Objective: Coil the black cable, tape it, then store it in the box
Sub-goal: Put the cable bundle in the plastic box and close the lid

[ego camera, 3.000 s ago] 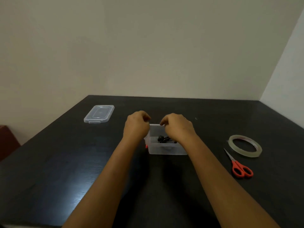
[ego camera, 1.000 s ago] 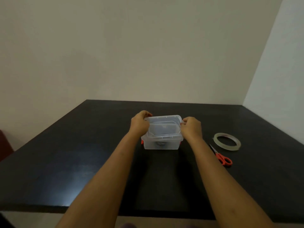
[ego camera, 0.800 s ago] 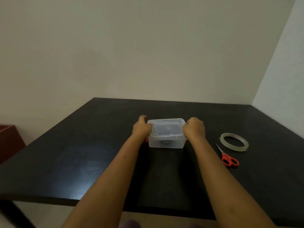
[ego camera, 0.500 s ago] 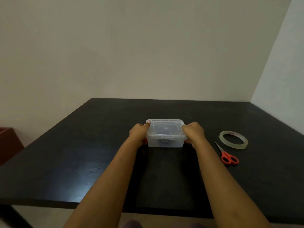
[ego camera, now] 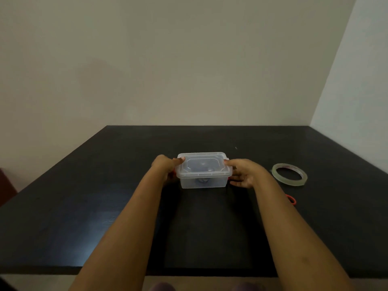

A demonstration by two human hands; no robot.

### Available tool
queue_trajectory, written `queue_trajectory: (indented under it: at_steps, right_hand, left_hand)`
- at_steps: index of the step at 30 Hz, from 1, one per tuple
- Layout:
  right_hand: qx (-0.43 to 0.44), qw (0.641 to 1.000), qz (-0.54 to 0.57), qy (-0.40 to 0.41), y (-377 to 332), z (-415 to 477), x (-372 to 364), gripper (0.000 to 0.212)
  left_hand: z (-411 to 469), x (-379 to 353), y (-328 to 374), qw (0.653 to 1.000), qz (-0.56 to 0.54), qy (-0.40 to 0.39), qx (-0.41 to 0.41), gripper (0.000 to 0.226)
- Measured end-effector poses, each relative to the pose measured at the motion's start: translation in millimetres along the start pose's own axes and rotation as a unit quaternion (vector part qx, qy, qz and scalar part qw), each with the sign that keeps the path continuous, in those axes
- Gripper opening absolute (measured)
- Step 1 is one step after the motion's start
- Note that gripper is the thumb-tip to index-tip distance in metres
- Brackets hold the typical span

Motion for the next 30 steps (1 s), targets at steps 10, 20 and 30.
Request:
queue_trajectory:
  at_steps: [10,20,30]
  right_hand:
    - [0.054,0.986,-0.147,0.064,-20,4,-11,0.026]
    - [0.109,0.938,-0.290,0.156,-15,5,-21,0.017]
    - [0.330,0.917,-0.191,0.115,-55,8,-106,0.029]
  left_hand:
    - [3,5,14,0.959,0.264,0.073,-0.075,0.039]
    - [-14,-11,9,0.922,0.321,0.163,-0.145,0.031]
    - [-6,76,-18,0.992,-0.030,0.102,-0.067,0.026]
Point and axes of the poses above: each hand's wrist, its own z-axis towards the middle knuckle, its own x-axis out of the back of the hand, y = z × x, the point moved 1 cm from there along z, towards the middle knuckle
